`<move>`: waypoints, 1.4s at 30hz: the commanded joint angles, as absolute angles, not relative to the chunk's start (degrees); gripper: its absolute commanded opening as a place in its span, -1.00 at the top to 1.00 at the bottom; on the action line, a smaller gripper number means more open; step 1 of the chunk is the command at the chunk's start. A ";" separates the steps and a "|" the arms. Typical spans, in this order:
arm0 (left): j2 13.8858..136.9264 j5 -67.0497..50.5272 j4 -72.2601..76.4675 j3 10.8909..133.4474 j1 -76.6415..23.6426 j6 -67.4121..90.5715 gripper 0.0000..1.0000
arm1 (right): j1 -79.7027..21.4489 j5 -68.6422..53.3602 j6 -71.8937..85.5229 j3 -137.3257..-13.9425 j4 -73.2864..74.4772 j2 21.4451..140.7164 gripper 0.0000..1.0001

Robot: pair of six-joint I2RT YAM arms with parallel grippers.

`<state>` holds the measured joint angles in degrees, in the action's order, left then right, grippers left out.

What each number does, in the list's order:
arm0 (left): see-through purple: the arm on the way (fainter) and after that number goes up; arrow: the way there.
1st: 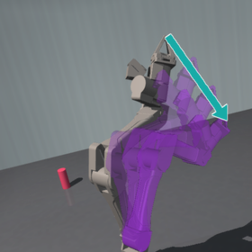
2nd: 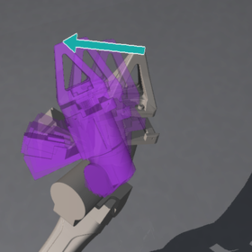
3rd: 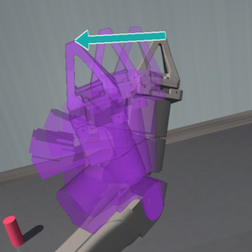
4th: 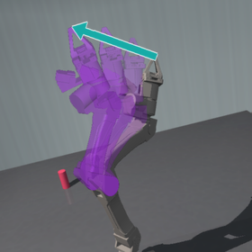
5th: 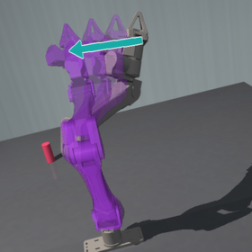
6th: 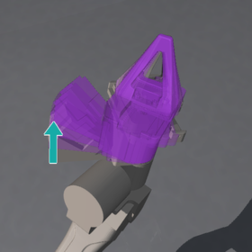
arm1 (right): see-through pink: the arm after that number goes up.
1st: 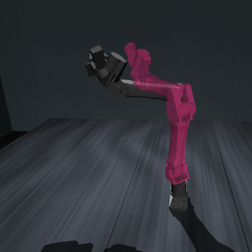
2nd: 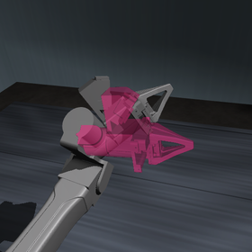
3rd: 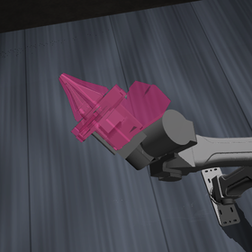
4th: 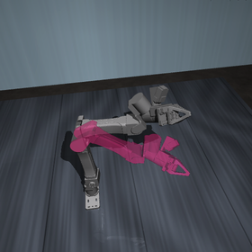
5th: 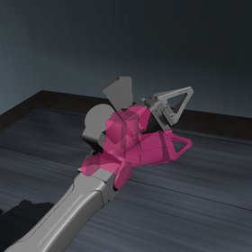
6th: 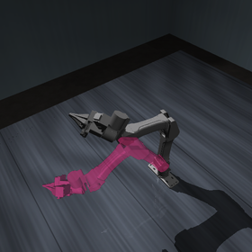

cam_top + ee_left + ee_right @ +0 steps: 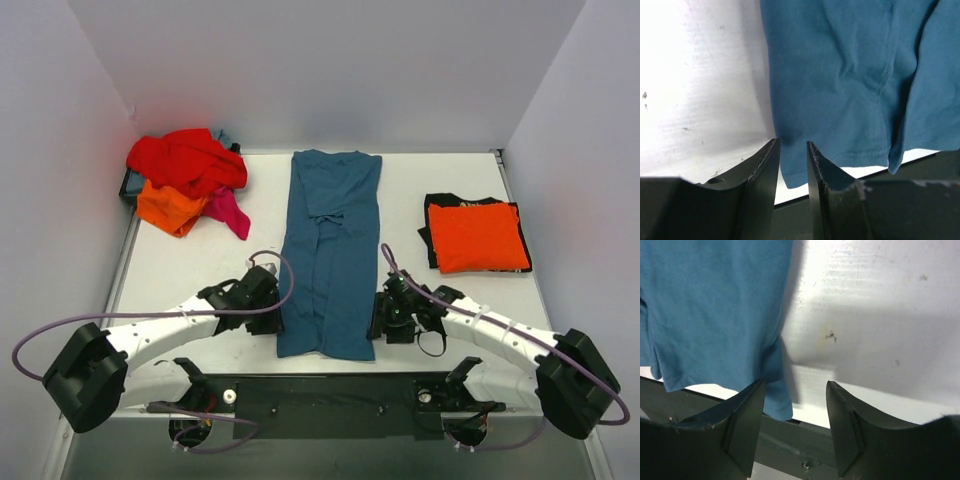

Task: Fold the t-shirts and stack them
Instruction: Grab the bottom of the folded rectangular tshirt with both arms

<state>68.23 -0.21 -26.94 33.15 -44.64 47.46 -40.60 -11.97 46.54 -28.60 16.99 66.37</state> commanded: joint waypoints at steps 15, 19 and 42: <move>60.91 -6.24 -32.43 30.85 -43.77 49.75 0.14 | -47.19 -11.16 54.05 -24.88 16.00 65.03 0.21; 61.43 -9.75 -30.51 29.01 -42.89 49.66 0.13 | -48.87 -11.34 55.63 -24.00 14.85 67.84 0.45; 63.04 -14.33 -33.82 29.09 -42.19 48.53 1.00 | -53.35 -13.18 61.69 -24.34 24.15 61.10 1.00</move>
